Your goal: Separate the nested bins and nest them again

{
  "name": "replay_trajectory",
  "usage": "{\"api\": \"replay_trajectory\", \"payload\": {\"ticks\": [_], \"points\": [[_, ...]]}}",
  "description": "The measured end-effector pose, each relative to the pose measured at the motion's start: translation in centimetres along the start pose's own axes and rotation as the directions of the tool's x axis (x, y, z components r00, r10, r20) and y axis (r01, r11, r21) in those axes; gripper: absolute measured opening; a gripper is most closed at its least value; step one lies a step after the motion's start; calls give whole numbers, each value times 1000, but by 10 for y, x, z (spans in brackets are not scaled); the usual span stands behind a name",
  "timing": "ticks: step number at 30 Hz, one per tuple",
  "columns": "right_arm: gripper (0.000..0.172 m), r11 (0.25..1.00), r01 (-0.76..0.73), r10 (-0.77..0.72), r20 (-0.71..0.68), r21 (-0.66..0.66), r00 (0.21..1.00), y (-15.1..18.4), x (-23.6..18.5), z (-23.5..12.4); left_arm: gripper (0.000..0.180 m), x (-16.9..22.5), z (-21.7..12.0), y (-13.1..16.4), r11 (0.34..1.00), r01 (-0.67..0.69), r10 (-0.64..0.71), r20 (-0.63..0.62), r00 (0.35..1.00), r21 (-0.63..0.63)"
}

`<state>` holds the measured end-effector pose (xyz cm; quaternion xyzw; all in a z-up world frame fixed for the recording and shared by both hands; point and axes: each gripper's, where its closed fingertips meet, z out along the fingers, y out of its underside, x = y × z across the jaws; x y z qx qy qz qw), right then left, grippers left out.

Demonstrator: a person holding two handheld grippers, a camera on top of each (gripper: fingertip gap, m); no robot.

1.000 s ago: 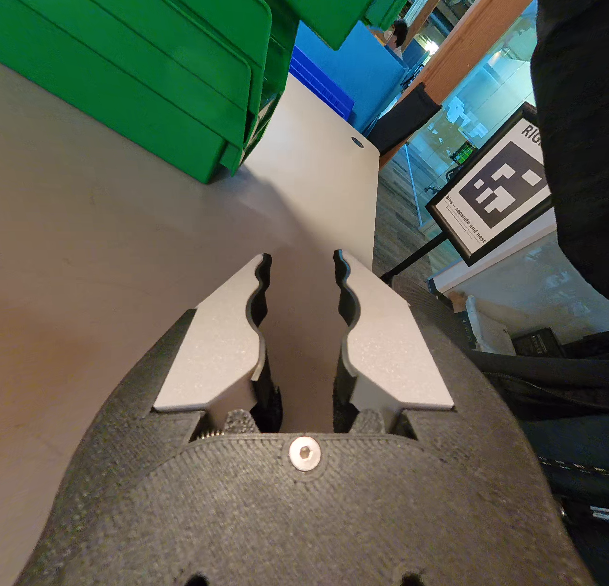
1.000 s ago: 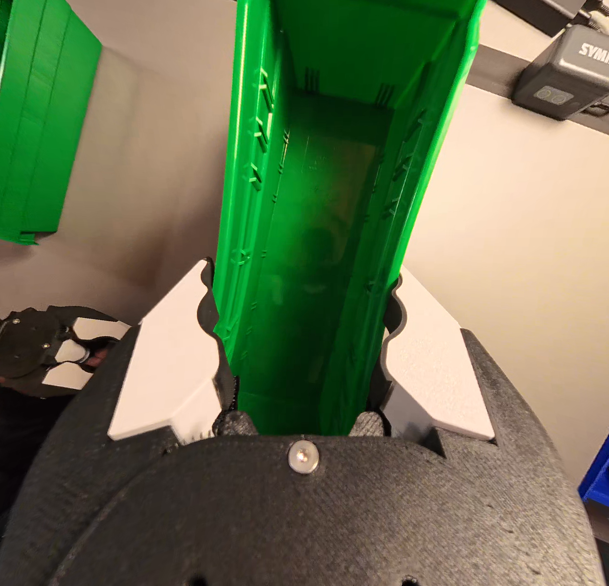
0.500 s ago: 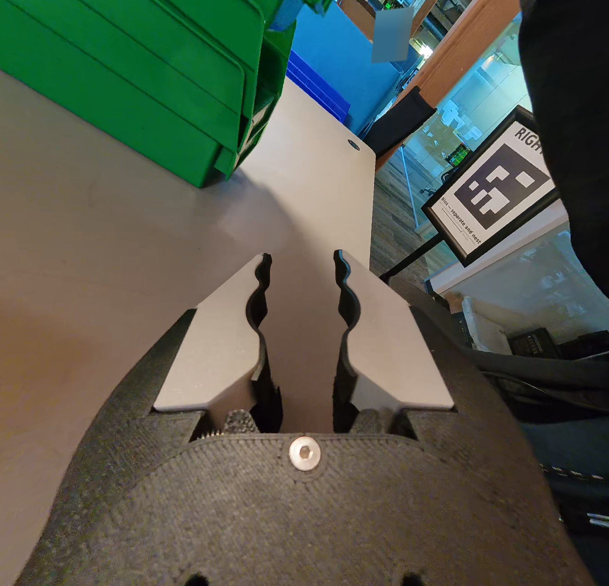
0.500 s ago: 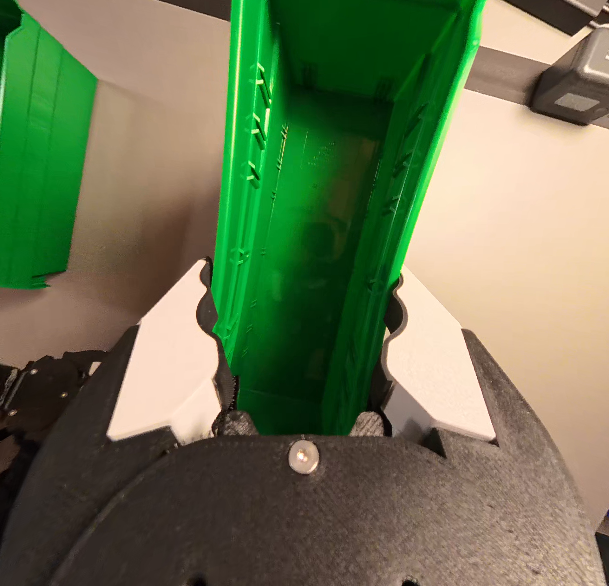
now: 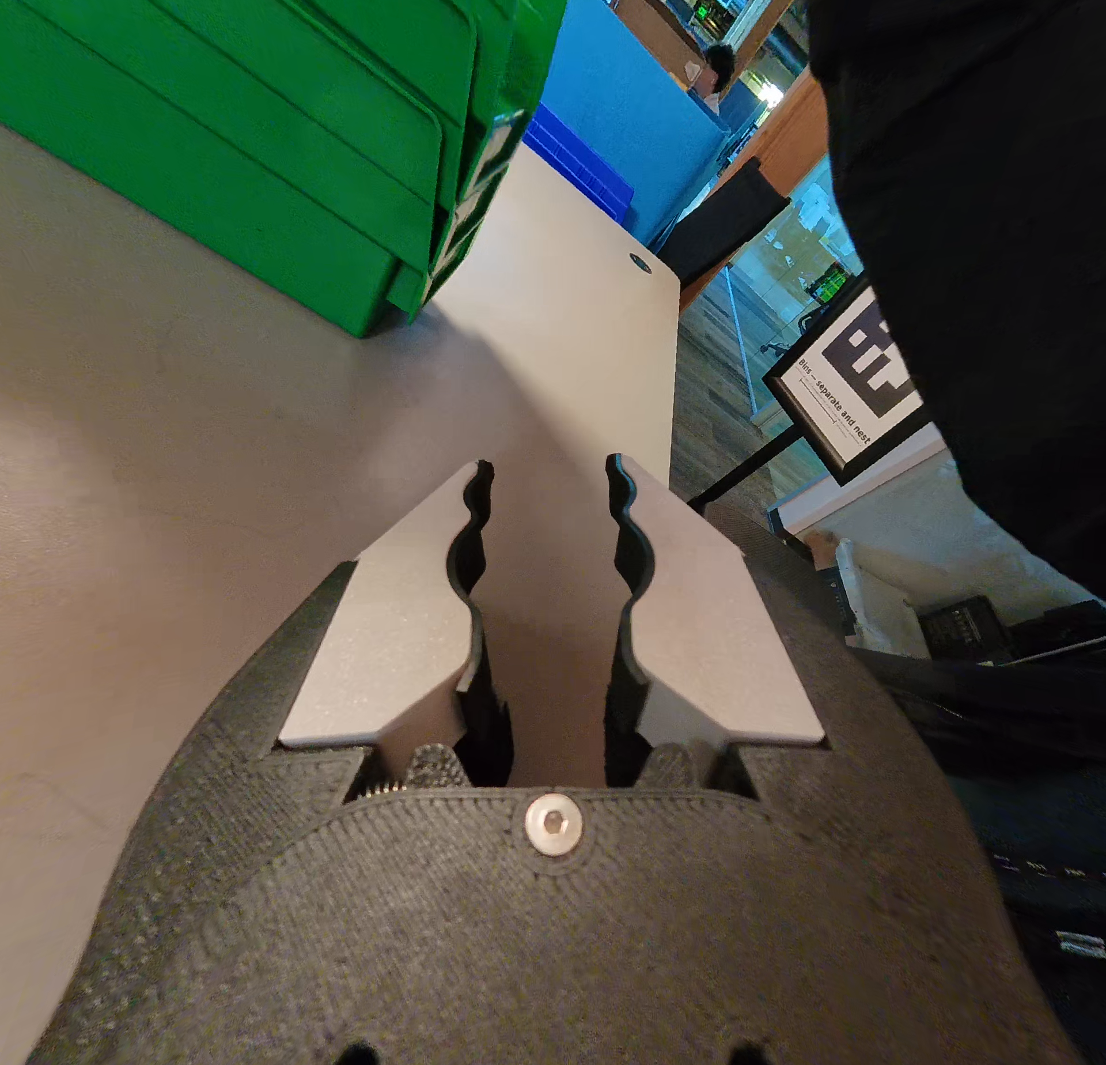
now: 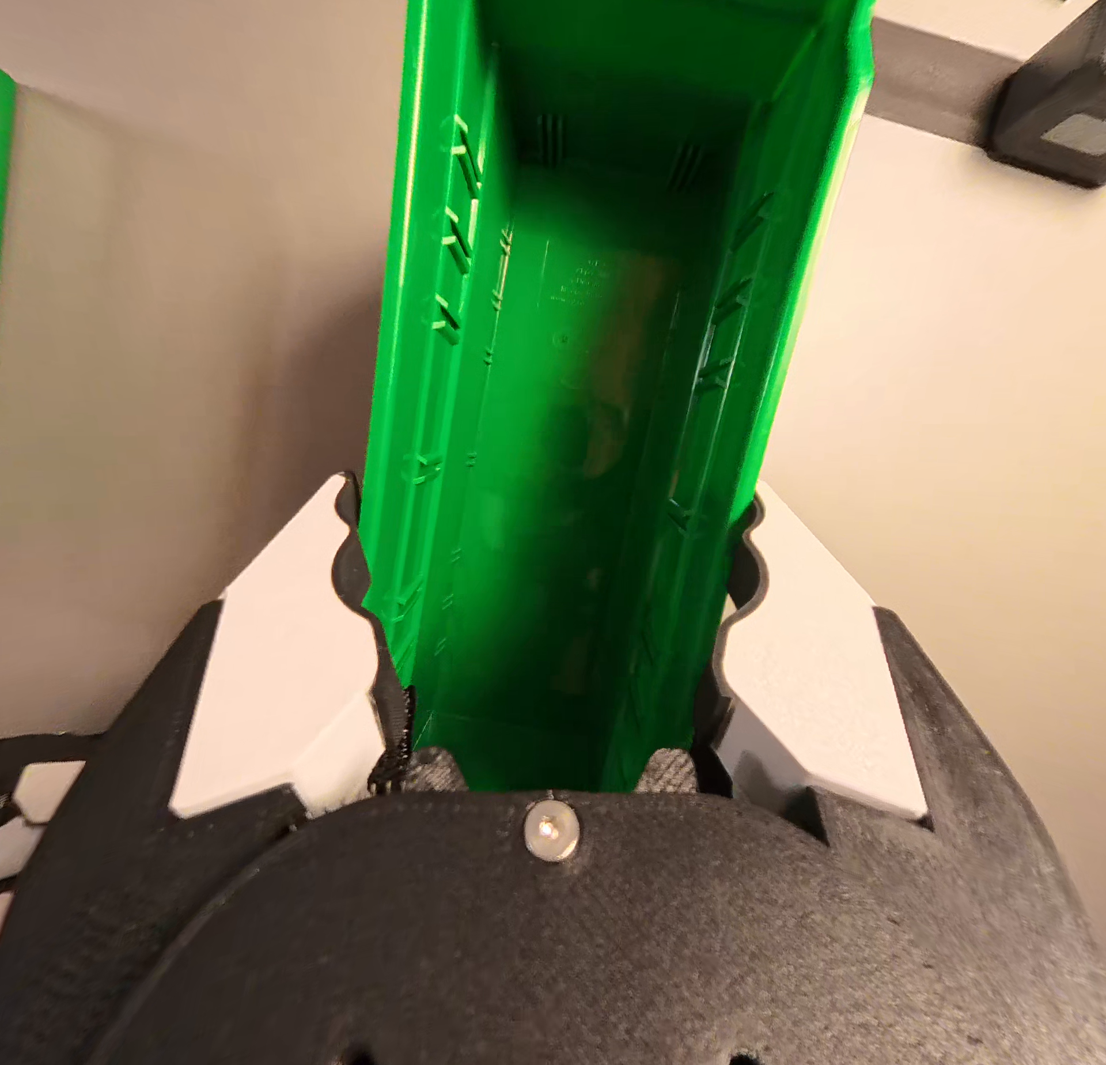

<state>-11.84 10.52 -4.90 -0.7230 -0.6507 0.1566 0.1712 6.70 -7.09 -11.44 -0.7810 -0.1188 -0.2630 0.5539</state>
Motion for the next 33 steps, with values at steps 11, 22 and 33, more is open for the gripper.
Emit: {"api": "replay_trajectory", "payload": {"ticks": [11,22,33], "points": [[130,943,104,-99,-30,316,995,18,-34,-58,39,-1,0,0,1000,8,-8,-1,1000,1],[128,880,108,-123,1,463,992,99,-43,-58,39,-3,-1,-1,1000,8,-8,24,1000,11],[124,823,68,-147,96,564,985,139,-51,-66,38,-8,-2,-1,1000,8,-9,72,997,19]]}}
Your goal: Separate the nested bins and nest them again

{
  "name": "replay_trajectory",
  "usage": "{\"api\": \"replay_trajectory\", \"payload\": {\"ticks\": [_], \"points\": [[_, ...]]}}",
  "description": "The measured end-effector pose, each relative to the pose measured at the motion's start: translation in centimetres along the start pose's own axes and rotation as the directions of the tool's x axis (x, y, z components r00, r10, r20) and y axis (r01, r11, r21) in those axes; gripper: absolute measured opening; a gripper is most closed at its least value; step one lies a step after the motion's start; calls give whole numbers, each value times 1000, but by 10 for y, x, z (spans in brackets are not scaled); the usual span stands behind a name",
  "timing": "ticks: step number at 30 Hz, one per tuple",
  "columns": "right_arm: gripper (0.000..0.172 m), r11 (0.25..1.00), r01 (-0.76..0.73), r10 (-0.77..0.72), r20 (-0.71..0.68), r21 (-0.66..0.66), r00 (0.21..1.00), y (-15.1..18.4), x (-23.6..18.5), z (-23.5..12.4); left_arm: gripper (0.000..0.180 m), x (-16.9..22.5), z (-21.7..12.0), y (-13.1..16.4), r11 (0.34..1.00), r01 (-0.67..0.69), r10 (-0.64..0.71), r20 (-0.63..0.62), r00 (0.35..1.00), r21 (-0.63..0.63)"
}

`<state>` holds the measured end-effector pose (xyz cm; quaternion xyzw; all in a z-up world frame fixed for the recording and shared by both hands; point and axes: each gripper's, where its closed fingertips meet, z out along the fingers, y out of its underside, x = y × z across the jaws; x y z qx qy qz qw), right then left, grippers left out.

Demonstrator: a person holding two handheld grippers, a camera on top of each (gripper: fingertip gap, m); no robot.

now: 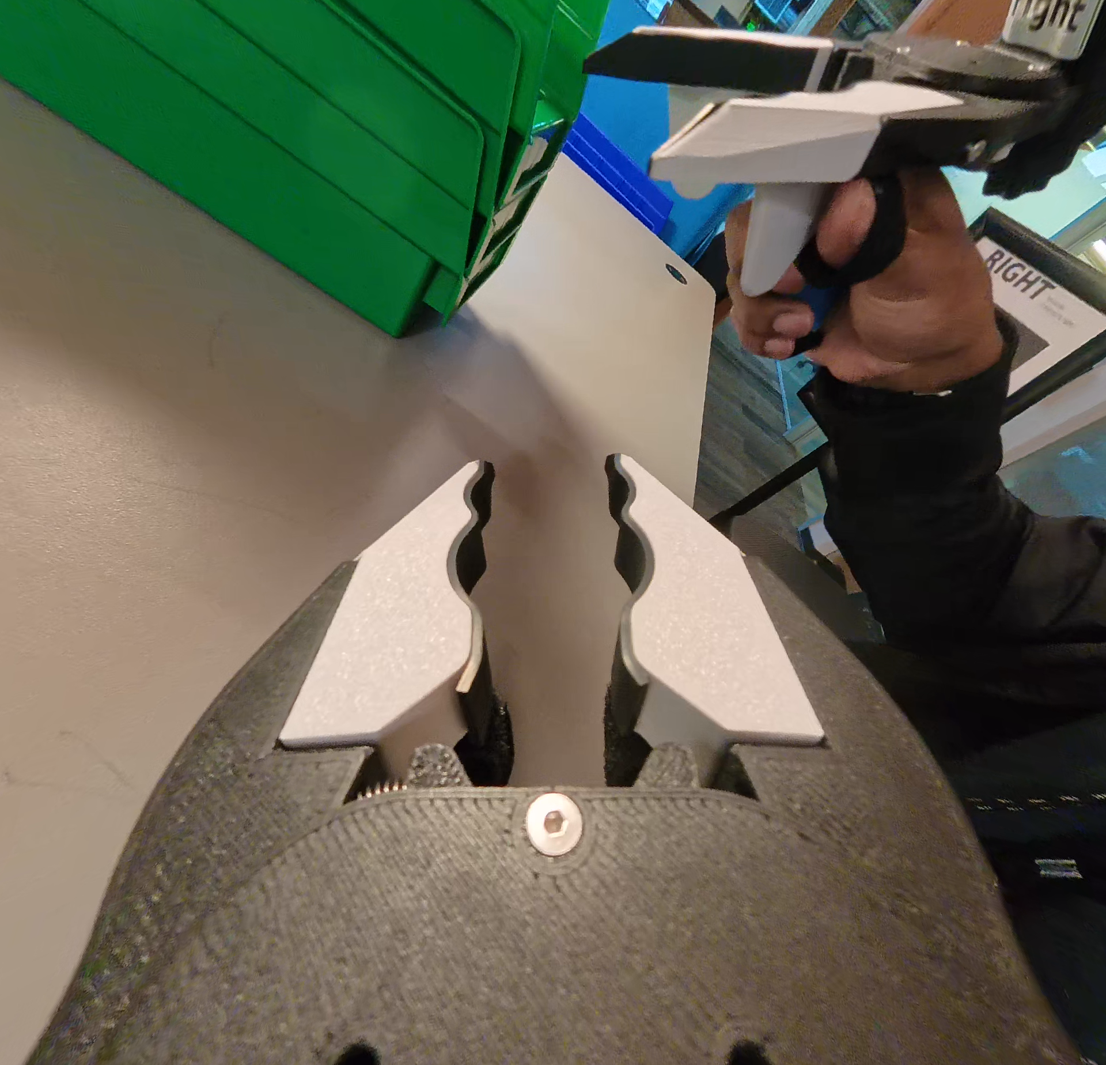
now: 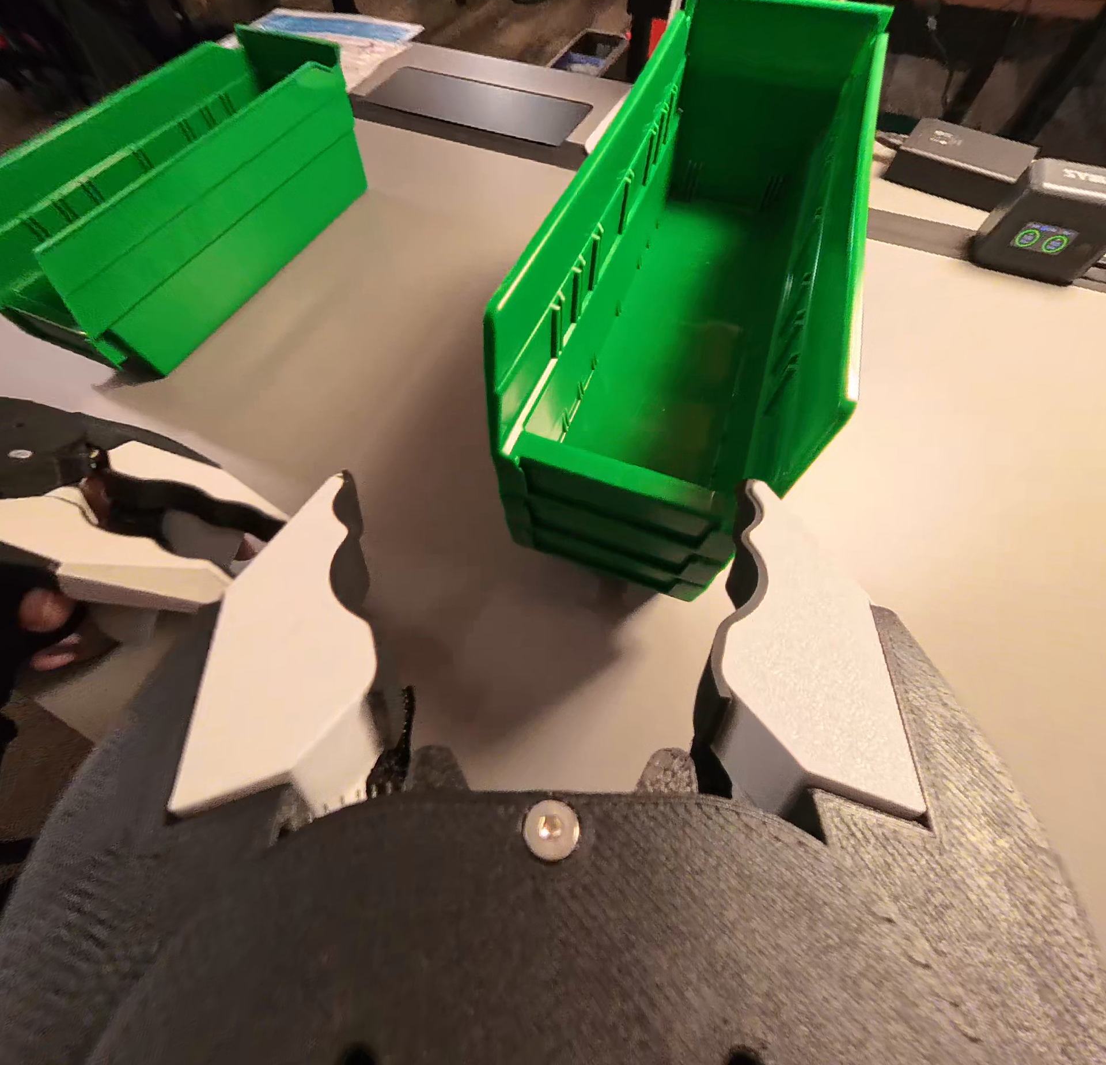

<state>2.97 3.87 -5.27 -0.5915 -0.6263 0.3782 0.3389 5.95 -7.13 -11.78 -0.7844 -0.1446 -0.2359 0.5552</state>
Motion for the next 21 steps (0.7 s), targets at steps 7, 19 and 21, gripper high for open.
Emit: {"api": "replay_trajectory", "payload": {"ticks": [7,19,21], "points": [[124,997,-38,33,79,60,996,11,-4,-11,38,-1,-2,-2,1000,-2,2,17,1000,20],[110,929,-208,156,184,307,971,45,28,-20,39,-7,-19,-5,992,-36,15,176,984,118],[107,904,-252,183,220,346,958,43,32,-26,41,-10,-26,-4,990,-76,43,255,966,122]]}}
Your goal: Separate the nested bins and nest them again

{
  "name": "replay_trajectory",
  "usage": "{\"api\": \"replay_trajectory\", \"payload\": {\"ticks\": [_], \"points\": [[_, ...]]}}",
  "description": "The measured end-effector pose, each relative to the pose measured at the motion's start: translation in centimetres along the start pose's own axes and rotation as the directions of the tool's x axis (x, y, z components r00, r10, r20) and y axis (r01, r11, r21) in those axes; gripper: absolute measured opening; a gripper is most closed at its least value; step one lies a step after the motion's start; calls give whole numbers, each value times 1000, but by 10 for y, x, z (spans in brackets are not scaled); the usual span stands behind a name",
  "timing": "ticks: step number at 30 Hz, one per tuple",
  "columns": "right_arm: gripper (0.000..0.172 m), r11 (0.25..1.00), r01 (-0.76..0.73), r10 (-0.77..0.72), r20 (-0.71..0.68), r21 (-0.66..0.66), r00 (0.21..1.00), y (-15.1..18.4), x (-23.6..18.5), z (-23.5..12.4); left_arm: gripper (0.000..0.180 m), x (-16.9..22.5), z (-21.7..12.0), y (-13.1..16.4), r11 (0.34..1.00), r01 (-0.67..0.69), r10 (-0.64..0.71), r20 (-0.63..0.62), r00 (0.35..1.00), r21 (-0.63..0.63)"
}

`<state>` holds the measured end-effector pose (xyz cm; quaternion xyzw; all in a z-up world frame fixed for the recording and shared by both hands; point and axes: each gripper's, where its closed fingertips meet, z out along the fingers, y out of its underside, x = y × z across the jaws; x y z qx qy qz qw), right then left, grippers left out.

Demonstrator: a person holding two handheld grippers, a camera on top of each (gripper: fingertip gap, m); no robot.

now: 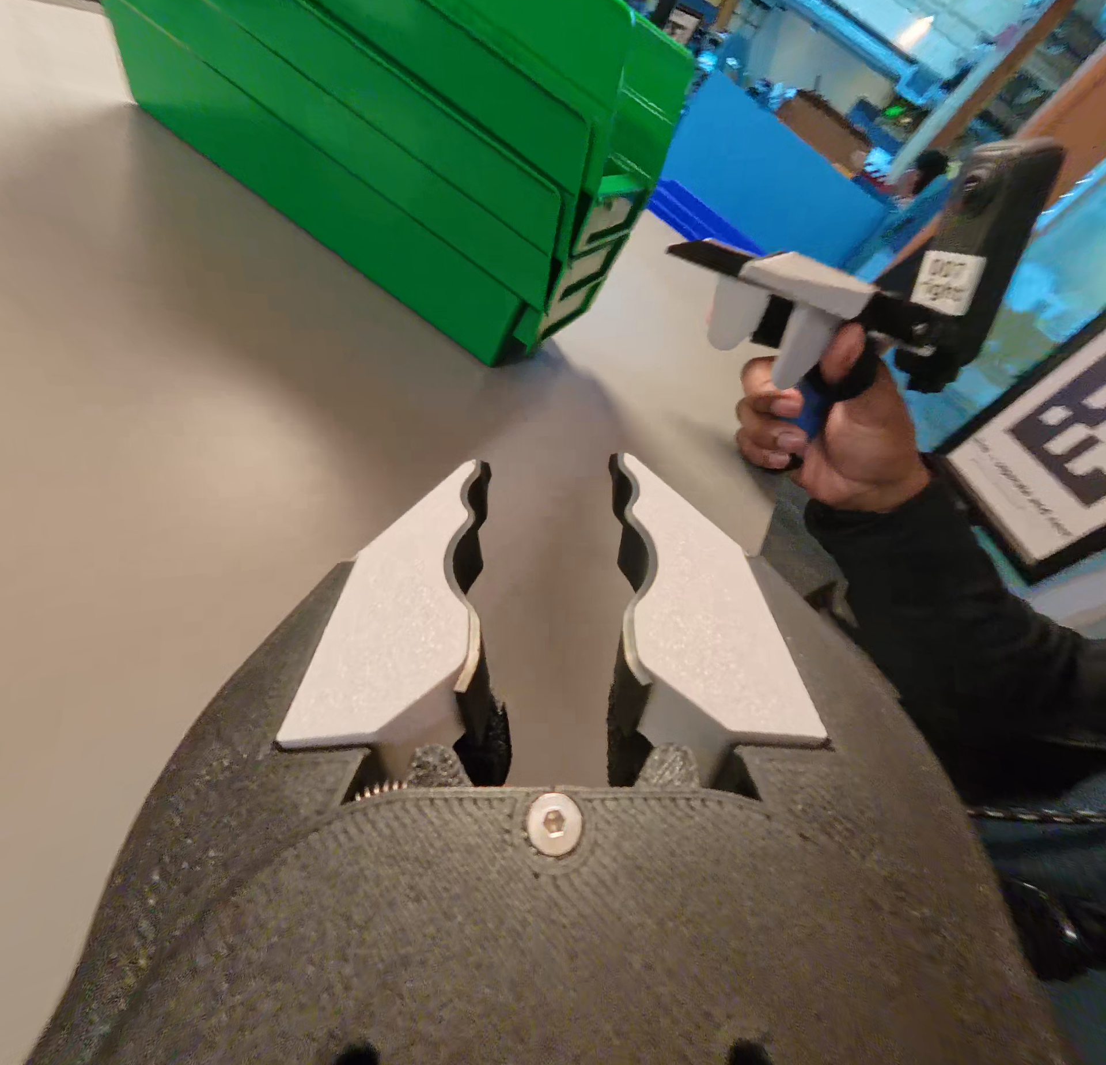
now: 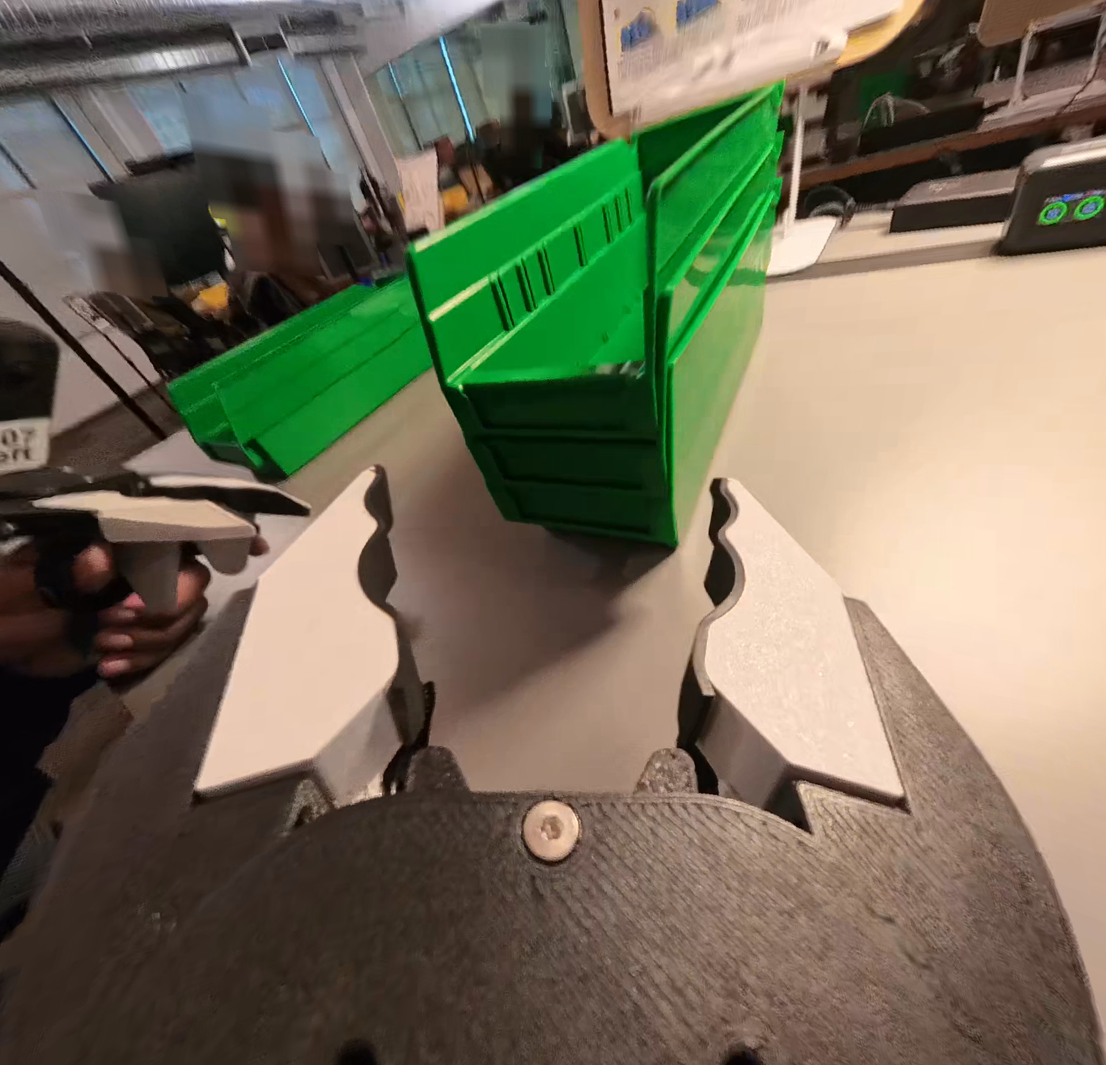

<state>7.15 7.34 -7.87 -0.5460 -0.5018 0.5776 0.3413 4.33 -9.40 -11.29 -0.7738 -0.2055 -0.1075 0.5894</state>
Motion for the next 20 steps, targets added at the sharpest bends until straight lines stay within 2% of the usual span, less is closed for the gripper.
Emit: {"api": "replay_trajectory", "payload": {"ticks": [3,7,9,13,15,18,20], "points": [[104,997,-55,54,23,61,998,-8,4,-7,58,-17,-18,-9,998,-65,63,165,984,8],[104,994,-80,76,56,69,996,-9,2,-8,76,-44,-67,-65,989,-103,58,366,929,105],[104,993,-85,80,61,77,995,-10,2,-9,84,-67,-97,-96,983,-142,65,500,863,117],[103,991,-103,97,77,89,992,-12,3,-10,108,-129,-142,-139,989,-145,105,722,684,-6],[103,990,-113,106,81,87,991,-12,3,-10,117,-158,-149,-151,992,-100,122,761,637,-75],[103,989,-119,111,87,86,990,-12,3,-10,130,-202,-147,-157,987,17,118,779,616,-162],[103,989,-121,114,89,90,990,-12,3,-10,137,-229,-140,-150,971,119,93,783,614,-209]]}}
